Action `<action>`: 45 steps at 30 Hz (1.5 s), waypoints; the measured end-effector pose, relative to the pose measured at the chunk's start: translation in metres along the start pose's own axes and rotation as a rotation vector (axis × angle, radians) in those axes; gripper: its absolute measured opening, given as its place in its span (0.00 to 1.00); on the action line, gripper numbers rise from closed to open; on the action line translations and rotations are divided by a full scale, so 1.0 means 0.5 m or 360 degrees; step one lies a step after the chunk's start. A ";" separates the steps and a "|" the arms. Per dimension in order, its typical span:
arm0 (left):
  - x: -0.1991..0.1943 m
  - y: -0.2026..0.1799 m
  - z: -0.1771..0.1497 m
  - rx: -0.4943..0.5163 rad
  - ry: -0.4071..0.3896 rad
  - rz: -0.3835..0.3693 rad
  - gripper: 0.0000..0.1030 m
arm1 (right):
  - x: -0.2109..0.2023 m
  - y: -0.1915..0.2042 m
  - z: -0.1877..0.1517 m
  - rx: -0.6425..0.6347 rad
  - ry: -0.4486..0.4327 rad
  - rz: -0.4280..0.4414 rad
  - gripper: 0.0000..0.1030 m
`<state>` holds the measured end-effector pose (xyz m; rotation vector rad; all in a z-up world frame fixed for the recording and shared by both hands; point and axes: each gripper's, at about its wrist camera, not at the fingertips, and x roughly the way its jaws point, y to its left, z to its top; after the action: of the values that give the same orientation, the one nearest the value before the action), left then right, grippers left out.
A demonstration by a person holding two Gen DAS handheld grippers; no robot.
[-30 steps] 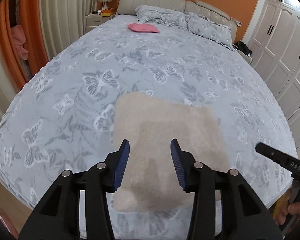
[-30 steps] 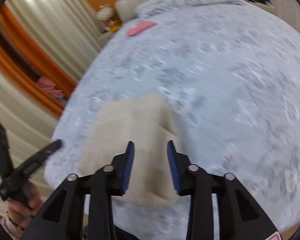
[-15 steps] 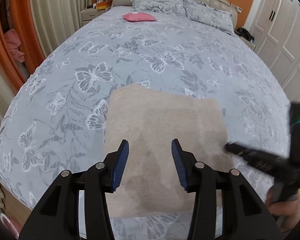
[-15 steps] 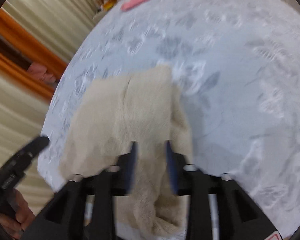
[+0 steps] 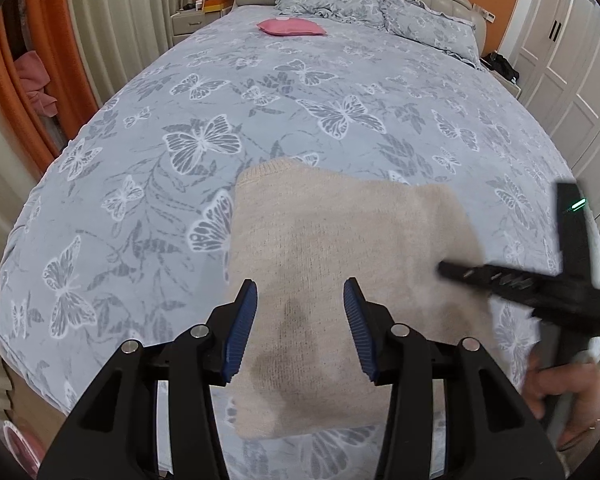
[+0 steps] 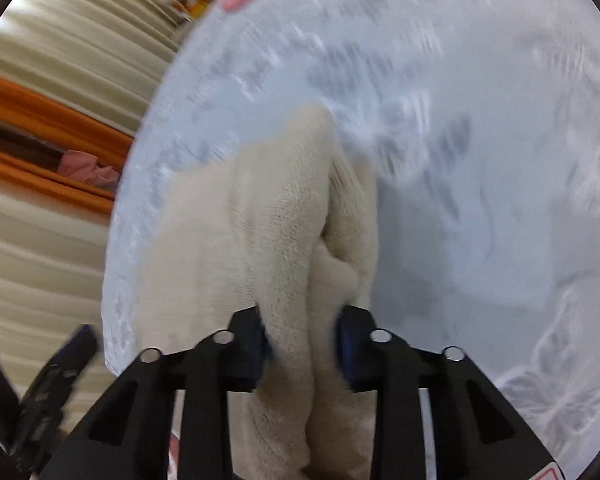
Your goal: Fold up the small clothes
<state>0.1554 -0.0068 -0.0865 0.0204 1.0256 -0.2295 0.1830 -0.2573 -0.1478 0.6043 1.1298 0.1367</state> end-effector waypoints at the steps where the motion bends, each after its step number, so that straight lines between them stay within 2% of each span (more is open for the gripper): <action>1: 0.003 0.001 0.000 0.0003 0.0004 0.0001 0.42 | -0.032 0.019 0.000 -0.0056 -0.0077 0.0004 0.23; 3: 0.010 0.000 -0.001 0.0014 0.0011 0.0005 0.42 | -0.051 0.027 -0.001 -0.0103 -0.0135 -0.0019 0.23; 5: 0.017 -0.002 -0.003 0.0019 0.0021 0.0011 0.42 | -0.027 0.008 -0.006 -0.0102 -0.0104 -0.0086 0.23; 6: 0.019 -0.003 -0.005 0.0021 0.0026 0.0010 0.42 | 0.000 -0.009 -0.010 -0.0080 -0.0053 -0.0126 0.26; 7: 0.022 -0.005 -0.007 0.0023 0.0035 0.0011 0.42 | 0.042 -0.037 -0.020 -0.0045 0.0044 -0.0166 0.35; 8: 0.023 -0.006 -0.009 0.0027 0.0042 0.0009 0.42 | 0.049 -0.051 -0.023 -0.0008 0.0048 -0.0148 0.38; 11: 0.021 -0.010 -0.011 0.0044 0.0040 0.0017 0.43 | 0.000 -0.045 -0.017 0.0061 -0.0040 -0.0084 0.39; 15: 0.022 -0.015 -0.016 0.0047 0.0048 0.0021 0.43 | -0.093 0.019 -0.039 -0.0148 -0.0194 -0.0149 0.39; 18: 0.020 -0.023 -0.019 0.0051 0.0056 0.0014 0.43 | -0.115 0.043 -0.078 -0.0226 -0.0183 -0.0156 0.39; 20: 0.015 -0.029 -0.023 0.0065 0.0051 0.0018 0.43 | -0.103 0.038 -0.113 -0.0260 -0.0099 -0.0196 0.39; 22: 0.008 -0.034 -0.026 0.0067 0.0050 0.0018 0.43 | -0.047 0.021 -0.137 -0.0266 0.0056 -0.0302 0.39; 24: 0.002 -0.038 -0.029 0.0066 0.0048 0.0024 0.43 | -0.004 -0.003 -0.156 -0.0227 0.0171 -0.0316 0.39; 27: -0.010 -0.042 -0.035 0.0082 0.0037 0.0037 0.44 | -0.042 -0.002 -0.153 -0.0139 0.0091 -0.0246 0.39; 29: -0.016 -0.041 -0.039 0.0089 0.0032 0.0052 0.47 | -0.074 0.004 -0.147 -0.0139 0.0015 -0.0227 0.42; 30: -0.016 -0.042 -0.040 0.0086 0.0033 0.0055 0.47 | -0.084 0.005 -0.141 -0.0155 -0.0012 -0.0242 0.51; 31: -0.017 -0.042 -0.042 0.0083 0.0036 0.0057 0.49 | -0.089 0.005 -0.135 -0.0174 -0.0035 -0.0268 0.64; 33: -0.013 -0.033 -0.044 0.0055 0.0049 0.0063 0.63 | -0.087 -0.003 -0.112 -0.0181 -0.0047 -0.0305 0.69; 34: -0.010 -0.020 -0.044 0.0009 0.0052 0.0048 0.77 | -0.077 -0.013 -0.092 -0.0160 -0.0027 -0.0284 0.72; 35: -0.006 -0.008 -0.044 -0.0036 0.0050 0.0018 0.86 | -0.069 -0.017 -0.082 -0.0140 -0.0011 -0.0284 0.73; 37: 0.015 0.028 -0.045 -0.0154 0.0073 -0.0064 0.86 | -0.040 -0.027 -0.059 -0.0097 0.0025 -0.0281 0.79; 39: 0.061 0.074 -0.046 -0.0297 0.0132 -0.0066 0.86 | -0.003 -0.046 -0.037 -0.0031 0.0079 -0.0229 0.81; 41: 0.105 0.105 -0.053 -0.0392 0.0193 -0.0104 0.86 | 0.040 -0.064 -0.032 0.0073 0.0145 -0.0127 0.78; 42: 0.128 0.118 -0.060 -0.0446 0.0238 -0.0175 0.83 | 0.054 -0.072 -0.034 0.0134 0.0162 -0.0033 0.52; 43: 0.155 0.131 -0.068 -0.0525 0.0282 -0.0342 0.63 | 0.062 -0.075 -0.036 0.0180 0.0167 0.0075 0.39; 44: 0.165 0.136 -0.070 -0.0572 0.0303 -0.0427 0.52 | 0.052 -0.066 -0.033 0.0187 0.0123 0.0092 0.33; 45: 0.164 0.137 -0.066 -0.0593 0.0289 -0.0439 0.47 | 0.041 -0.053 -0.029 0.0152 0.0091 0.0083 0.29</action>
<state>0.1820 0.0495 -0.1792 -0.4468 1.2391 -0.2874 0.1739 -0.2658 -0.1822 0.7191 1.1812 0.1462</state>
